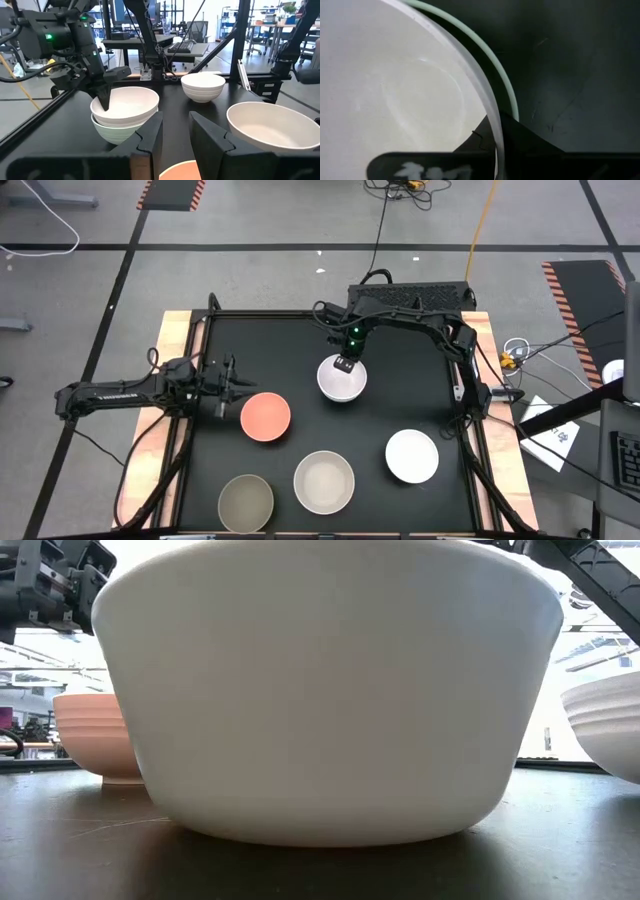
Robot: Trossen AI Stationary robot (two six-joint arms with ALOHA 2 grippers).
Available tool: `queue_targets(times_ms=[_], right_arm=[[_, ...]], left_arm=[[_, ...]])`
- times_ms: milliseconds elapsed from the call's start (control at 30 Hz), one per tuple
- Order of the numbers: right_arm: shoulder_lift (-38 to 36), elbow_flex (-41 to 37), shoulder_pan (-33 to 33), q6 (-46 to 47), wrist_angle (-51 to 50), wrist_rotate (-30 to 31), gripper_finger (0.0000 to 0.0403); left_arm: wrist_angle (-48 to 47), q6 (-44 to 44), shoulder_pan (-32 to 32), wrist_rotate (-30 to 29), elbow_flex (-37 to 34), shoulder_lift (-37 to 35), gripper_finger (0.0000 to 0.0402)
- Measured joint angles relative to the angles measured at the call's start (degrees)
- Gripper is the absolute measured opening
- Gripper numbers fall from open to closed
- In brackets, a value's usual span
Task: Nest bowls inside each other
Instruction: Stack the white bowl on the light green bowl
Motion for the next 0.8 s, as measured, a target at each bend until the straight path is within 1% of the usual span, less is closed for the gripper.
queue_targets(times_ms=[333,800], right_arm=[[0.0,-0.1,0.0,-1.1,1.5,-0.6,0.0],[0.1,-0.1,-0.3,-2.7,3.0,-0.7,0.0]], left_arm=[[0.5,-3.2,0.0,0.0,0.0,0.0,0.0097],[3.2,-3.9,0.0,-0.1,0.0,0.0,0.0097]])
